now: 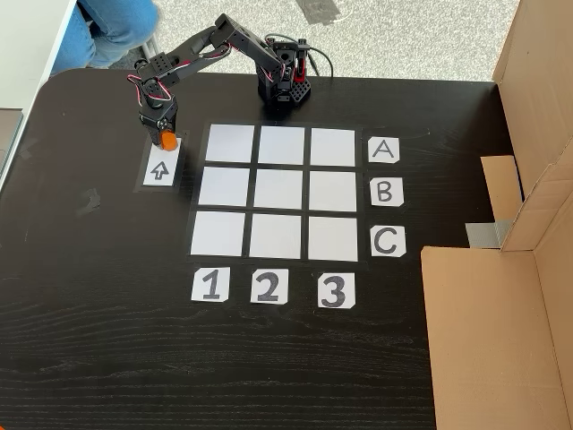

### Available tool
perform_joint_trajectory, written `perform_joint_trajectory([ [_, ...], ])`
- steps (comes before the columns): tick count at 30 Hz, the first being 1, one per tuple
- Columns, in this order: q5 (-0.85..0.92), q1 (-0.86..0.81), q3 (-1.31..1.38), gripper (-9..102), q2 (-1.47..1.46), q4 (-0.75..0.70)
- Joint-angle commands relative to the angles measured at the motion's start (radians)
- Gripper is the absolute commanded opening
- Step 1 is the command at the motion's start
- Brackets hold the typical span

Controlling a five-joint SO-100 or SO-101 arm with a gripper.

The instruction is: Pick up the round, orange token and place it in the grid on square A3.

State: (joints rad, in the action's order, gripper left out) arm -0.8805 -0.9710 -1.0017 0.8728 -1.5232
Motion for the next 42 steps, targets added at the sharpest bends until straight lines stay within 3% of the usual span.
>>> perform_joint_trajectory([
  [1, 0.021, -0.025, 0.029, -1, 0.005, 0.008],
  [11, 0.066, -0.098, -0.023, -1, 0.15, 0.133],
  [19, 0.189, -0.115, -0.275, -1, 0.439, 0.179],
  [42, 0.678, 0.21, -0.842, -1, 1.074, 0.164],
])
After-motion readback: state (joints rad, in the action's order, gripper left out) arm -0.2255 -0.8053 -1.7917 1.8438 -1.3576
